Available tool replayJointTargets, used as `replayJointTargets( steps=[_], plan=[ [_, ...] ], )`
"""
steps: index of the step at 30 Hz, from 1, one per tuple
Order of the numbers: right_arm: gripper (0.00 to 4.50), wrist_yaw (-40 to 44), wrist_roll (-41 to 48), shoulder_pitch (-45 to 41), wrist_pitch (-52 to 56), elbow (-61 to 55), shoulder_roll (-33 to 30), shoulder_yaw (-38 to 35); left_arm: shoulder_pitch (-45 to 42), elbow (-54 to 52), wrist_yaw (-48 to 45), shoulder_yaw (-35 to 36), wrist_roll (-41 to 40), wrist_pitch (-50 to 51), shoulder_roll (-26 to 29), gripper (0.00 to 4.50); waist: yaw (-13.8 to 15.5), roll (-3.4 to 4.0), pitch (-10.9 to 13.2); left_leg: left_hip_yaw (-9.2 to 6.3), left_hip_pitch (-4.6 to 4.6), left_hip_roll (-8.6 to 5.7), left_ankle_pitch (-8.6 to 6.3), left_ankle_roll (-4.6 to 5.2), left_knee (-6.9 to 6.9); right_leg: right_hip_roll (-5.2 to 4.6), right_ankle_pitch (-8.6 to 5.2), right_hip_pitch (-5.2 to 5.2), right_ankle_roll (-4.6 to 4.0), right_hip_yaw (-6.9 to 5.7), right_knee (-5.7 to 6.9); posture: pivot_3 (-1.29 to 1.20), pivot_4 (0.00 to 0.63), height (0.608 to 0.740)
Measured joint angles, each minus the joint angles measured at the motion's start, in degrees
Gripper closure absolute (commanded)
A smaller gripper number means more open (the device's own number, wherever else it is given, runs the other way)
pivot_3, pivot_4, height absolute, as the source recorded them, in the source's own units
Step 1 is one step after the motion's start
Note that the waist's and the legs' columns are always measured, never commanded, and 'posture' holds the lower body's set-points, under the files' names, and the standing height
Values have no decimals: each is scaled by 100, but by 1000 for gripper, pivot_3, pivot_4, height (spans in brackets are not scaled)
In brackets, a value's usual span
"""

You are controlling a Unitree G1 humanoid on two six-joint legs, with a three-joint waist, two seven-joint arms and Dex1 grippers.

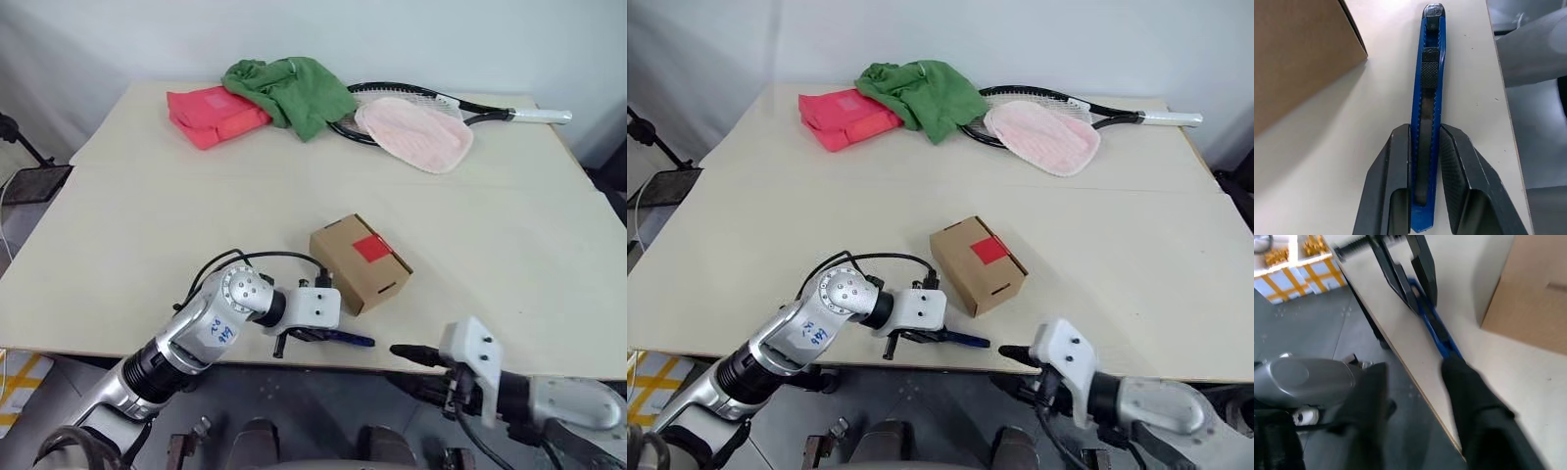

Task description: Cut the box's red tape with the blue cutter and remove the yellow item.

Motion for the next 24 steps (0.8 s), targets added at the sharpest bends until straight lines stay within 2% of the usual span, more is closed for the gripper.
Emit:
replayJointTargets(
  steps=[2,3,6,11,17,24],
  plan=[
    [4423,-170,-179,-352,159,182,95,327,6,-110,46,-44,26,114,22,3796,1,3,0,-1,-6,0,-7,1,14,0,0,-1,0,0,2,0,150,740],
    [4469,-250,-237,-557,252,282,204,471,1,-165,63,-72,51,174,36,3796,-5,2,0,-2,-7,1,-10,1,17,1,0,-1,0,0,2,0,150,740],
    [4469,-407,-342,-1111,484,531,479,838,-17,-260,117,-142,76,292,46,3796,-3,8,-2,-2,-16,1,-15,1,28,0,0,-2,0,0,5,0,150,740],
    [4469,-423,-445,-1514,740,810,602,1079,-28,-388,174,-198,77,462,81,3796,-11,8,-2,-2,-26,0,-23,9,37,1,0,-5,0,0,18,0,150,740],
    [4469,-367,-667,-1709,743,973,659,1428,-83,-414,204,-263,65,614,71,3796,-9,9,-3,-2,-26,1,-24,9,38,1,0,-5,0,0,18,0,150,740],
    [4469,-177,-784,-1732,582,1090,707,1474,-125,-439,238,-289,41,767,61,3796,-9,9,-3,-2,-26,1,-24,9,39,1,0,-4,1,0,18,0,150,740]
  ],
)
